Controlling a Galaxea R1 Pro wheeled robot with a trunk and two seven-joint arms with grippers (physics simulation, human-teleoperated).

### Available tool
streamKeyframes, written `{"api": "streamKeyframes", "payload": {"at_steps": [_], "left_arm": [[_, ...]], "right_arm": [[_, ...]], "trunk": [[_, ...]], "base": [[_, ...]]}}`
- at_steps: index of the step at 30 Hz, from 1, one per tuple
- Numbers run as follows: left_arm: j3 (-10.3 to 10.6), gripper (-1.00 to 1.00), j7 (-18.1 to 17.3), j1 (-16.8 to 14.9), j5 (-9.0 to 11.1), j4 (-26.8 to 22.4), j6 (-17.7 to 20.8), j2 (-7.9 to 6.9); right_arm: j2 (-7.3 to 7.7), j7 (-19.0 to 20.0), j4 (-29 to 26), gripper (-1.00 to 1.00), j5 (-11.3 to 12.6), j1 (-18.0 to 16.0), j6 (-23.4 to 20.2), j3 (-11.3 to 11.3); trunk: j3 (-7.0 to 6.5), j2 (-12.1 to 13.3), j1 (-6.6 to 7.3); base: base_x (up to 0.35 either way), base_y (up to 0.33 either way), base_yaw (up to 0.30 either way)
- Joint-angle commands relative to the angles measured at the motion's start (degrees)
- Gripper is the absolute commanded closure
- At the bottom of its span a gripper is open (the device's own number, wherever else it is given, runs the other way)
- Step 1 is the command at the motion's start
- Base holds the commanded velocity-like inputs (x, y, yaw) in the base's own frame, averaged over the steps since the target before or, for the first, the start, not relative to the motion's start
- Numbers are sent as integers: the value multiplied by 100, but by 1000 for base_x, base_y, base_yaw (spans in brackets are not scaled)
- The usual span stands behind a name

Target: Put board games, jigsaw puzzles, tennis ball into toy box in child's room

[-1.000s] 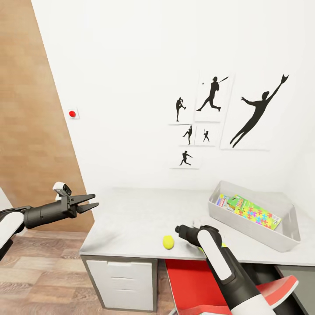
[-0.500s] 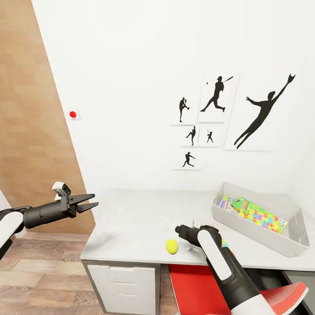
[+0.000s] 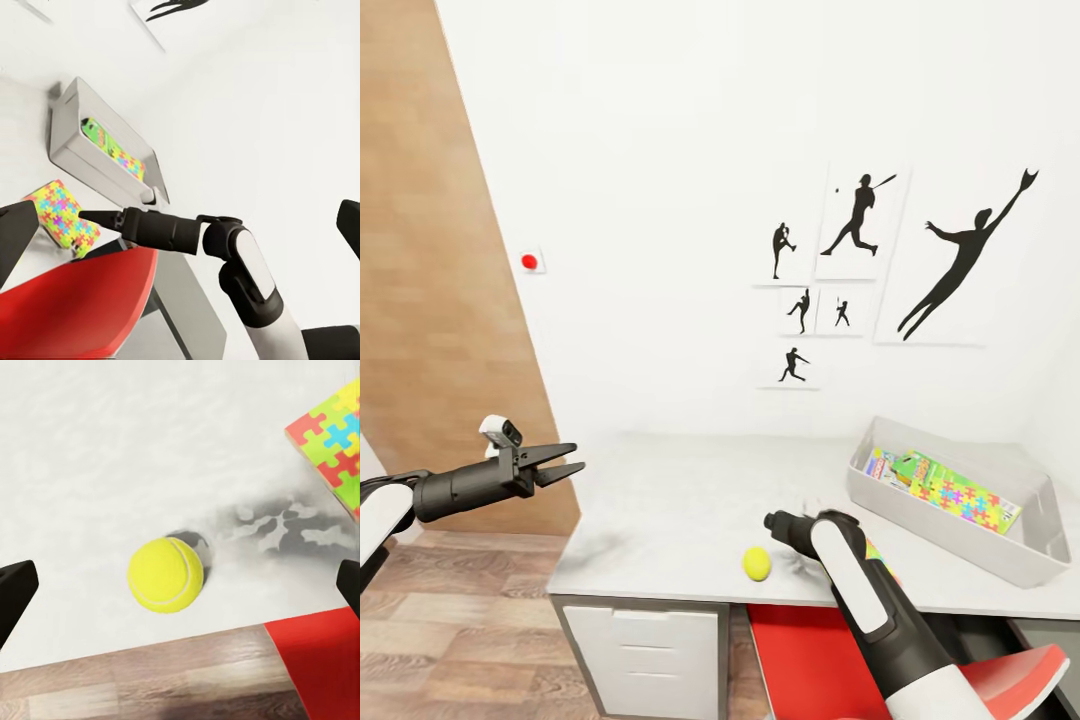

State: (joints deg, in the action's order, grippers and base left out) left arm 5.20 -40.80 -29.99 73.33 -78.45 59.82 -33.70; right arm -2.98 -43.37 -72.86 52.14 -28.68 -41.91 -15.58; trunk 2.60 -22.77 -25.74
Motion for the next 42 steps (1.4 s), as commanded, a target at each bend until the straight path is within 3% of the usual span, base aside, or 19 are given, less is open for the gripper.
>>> {"api": "streamKeyframes", "payload": {"at_steps": [1,6,24,42], "left_arm": [[7,-100,-25,-7,0,5,18,-5],[7,-100,-25,-7,-2,13,18,-5],[-32,-100,-25,-7,-3,43,18,-5],[-37,-100,-25,-7,5,48,18,-5]], "right_arm": [[0,-155,-1,-100,32,-23,-14,-5],[0,-424,13,-100,-3,-46,-13,18],[5,-442,-36,-100,-16,-41,16,-15],[8,-474,9,-100,-20,-41,15,-16]], "trunk": [[14,-14,-4],[14,-14,-4],[17,-14,-4],[166,-14,-4]], "base": [[0,195,0],[0,84,0],[0,3,0],[0,57,-89]]}}
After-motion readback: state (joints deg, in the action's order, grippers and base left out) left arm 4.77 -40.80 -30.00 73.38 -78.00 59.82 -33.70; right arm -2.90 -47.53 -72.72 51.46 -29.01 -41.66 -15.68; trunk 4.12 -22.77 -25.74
